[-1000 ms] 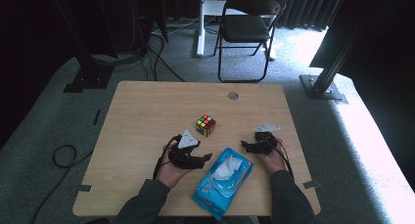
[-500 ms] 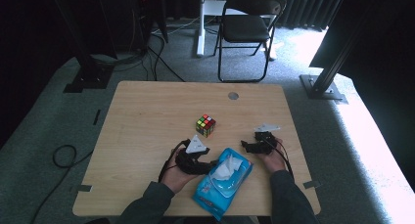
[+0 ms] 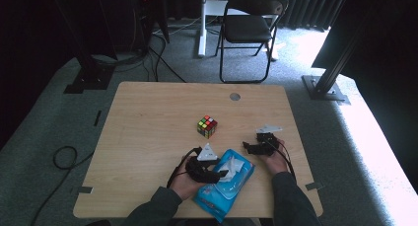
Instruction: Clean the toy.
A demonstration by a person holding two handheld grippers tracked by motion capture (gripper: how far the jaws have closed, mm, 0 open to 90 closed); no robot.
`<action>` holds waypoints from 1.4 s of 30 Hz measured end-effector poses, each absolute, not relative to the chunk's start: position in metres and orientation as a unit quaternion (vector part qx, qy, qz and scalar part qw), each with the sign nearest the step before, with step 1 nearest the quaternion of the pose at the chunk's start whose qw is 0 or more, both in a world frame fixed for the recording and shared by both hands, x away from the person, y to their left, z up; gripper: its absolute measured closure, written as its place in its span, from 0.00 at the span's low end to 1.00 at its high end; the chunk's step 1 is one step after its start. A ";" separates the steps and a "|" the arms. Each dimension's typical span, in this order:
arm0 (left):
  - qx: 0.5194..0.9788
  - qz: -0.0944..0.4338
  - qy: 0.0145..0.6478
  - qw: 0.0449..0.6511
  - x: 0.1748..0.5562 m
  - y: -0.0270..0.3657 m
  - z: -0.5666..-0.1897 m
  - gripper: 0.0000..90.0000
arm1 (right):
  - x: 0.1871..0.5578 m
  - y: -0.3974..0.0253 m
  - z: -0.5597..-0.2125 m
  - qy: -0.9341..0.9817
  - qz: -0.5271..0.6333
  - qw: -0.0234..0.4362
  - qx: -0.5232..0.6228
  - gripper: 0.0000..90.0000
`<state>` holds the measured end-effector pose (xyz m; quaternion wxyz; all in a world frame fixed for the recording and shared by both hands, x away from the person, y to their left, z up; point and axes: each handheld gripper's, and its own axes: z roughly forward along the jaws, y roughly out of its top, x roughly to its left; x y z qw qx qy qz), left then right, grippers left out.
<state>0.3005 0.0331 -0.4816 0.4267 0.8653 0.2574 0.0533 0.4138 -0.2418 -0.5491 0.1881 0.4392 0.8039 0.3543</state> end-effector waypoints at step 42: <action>0.856 0.058 0.237 0.456 0.300 0.046 -0.466 0.99 | 0.414 -0.242 -0.549 0.804 0.354 0.188 0.439 0.24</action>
